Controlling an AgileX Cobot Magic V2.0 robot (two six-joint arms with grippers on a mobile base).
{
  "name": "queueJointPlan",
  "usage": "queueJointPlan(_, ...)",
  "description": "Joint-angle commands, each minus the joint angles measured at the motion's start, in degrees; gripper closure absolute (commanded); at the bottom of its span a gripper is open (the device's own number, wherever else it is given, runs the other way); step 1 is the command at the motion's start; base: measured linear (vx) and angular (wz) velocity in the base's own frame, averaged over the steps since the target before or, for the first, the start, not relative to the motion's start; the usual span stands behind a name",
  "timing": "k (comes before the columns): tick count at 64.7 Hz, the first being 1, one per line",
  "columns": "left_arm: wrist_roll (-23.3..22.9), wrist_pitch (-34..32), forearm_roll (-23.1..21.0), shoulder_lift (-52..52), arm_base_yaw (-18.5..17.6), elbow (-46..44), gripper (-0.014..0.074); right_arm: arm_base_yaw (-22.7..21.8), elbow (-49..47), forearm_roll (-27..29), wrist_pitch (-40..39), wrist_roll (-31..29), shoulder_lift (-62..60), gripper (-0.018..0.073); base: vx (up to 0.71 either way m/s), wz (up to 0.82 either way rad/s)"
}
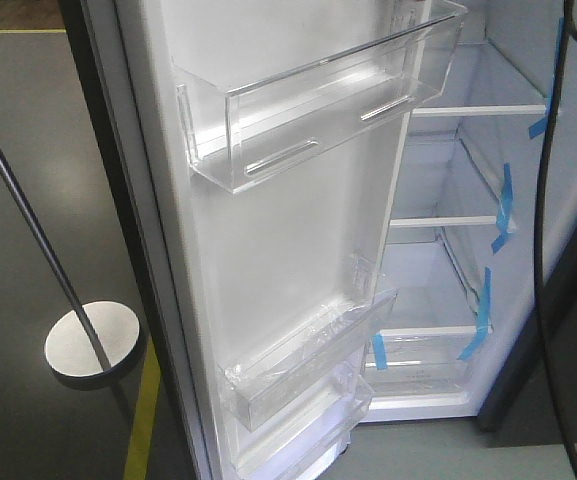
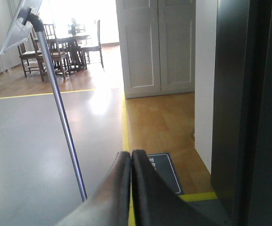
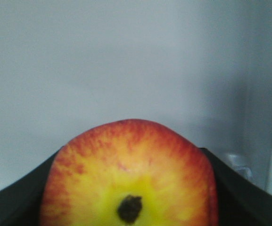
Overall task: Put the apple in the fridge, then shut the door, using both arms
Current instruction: 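Lower the apple into the upper clear door bin and open the right gripper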
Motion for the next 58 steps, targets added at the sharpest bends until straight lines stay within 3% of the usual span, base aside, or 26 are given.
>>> queueJointPlan(1,-0.16,-4.28,-0.51,-0.84,-0.18,-0.95,0.0603,-0.16,-2.07,4.97,-0.84,-1.72,-1.32,0.0491,0.0,0.0)
queueJointPlan(30,-0.16,-4.28,-0.51,-0.84,-0.18,-0.95,0.0603,-0.16,-2.07,6.87,-0.7,-5.5,-0.18,0.0445,0.0,0.0)
queueJointPlan(36,-0.16,-4.28,-0.51,-0.84,-0.18,-0.95,0.0603,-0.16,-2.07,6.87,-0.27,-5.5,-0.18,0.0386,0.0,0.0)
queueJointPlan(58,-0.16,-4.28,-0.51,-0.84,-0.18,-0.95,0.0603,-0.16,-2.07,6.83,-0.54,-4.81,-0.18,0.0031,0.0,0.0)
